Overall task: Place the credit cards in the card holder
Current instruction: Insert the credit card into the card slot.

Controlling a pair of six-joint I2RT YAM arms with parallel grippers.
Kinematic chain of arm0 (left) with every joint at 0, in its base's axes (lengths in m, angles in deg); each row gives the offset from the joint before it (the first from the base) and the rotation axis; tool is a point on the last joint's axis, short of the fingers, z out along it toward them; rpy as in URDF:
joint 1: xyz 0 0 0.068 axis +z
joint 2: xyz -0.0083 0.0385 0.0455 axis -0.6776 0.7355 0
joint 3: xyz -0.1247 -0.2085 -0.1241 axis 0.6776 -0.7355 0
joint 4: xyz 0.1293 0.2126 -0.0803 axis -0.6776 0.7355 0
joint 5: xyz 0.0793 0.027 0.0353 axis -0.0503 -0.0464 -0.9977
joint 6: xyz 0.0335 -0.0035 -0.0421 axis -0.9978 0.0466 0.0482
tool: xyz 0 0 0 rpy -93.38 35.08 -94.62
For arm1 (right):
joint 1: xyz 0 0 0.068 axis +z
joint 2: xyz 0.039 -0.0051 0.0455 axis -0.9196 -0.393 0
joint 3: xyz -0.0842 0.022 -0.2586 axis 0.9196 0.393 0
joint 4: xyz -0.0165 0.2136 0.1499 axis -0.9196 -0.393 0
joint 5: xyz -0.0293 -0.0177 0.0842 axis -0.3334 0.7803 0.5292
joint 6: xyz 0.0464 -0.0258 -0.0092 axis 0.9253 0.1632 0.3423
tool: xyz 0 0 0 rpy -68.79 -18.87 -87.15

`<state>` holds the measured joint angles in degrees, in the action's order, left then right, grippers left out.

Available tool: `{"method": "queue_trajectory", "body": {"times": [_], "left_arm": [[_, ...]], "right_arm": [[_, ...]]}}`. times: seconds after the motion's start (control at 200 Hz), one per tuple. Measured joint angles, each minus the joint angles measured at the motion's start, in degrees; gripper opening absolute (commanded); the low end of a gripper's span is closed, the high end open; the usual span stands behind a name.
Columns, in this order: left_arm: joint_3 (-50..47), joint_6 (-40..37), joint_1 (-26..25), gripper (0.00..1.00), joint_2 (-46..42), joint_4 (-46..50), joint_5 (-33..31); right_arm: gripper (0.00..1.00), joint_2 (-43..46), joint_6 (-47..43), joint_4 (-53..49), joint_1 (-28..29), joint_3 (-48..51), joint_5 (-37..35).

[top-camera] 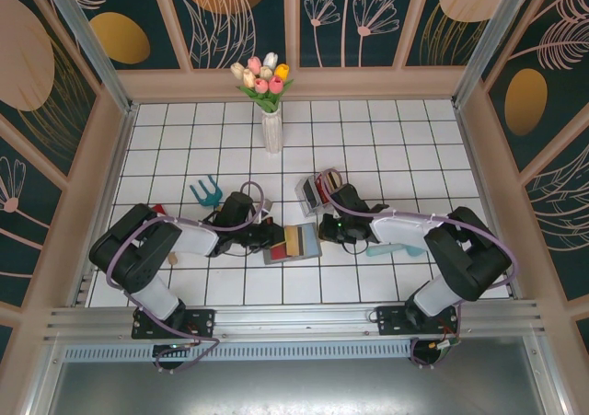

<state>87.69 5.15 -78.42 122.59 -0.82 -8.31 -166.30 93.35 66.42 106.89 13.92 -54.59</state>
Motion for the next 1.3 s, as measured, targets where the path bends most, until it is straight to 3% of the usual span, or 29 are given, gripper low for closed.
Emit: {"method": "queue_trajectory", "body": {"times": [0.465,0.881,1.156,1.301], "left_arm": [[-2.16,10.21,-4.13,0.05,2.1,-10.64,-6.73],[-1.95,12.22,-5.51,0.2,3.56,-13.68,-8.55],[1.88,6.27,-6.03,0.47,-2.38,0.24,-13.49],[3.34,2.73,-6.03,0.53,-6.01,8.11,-16.26]], "right_arm": [[0.04,0.79,0.96,2.4,-0.02,1.64,0.42],[0.06,1.55,2.6,4.72,-0.02,3.26,0.39],[0.2,1.64,3.17,2.34,0.39,2.25,-0.22],[0.34,2.1,2.78,-0.26,0.57,1.14,-0.24]]}}
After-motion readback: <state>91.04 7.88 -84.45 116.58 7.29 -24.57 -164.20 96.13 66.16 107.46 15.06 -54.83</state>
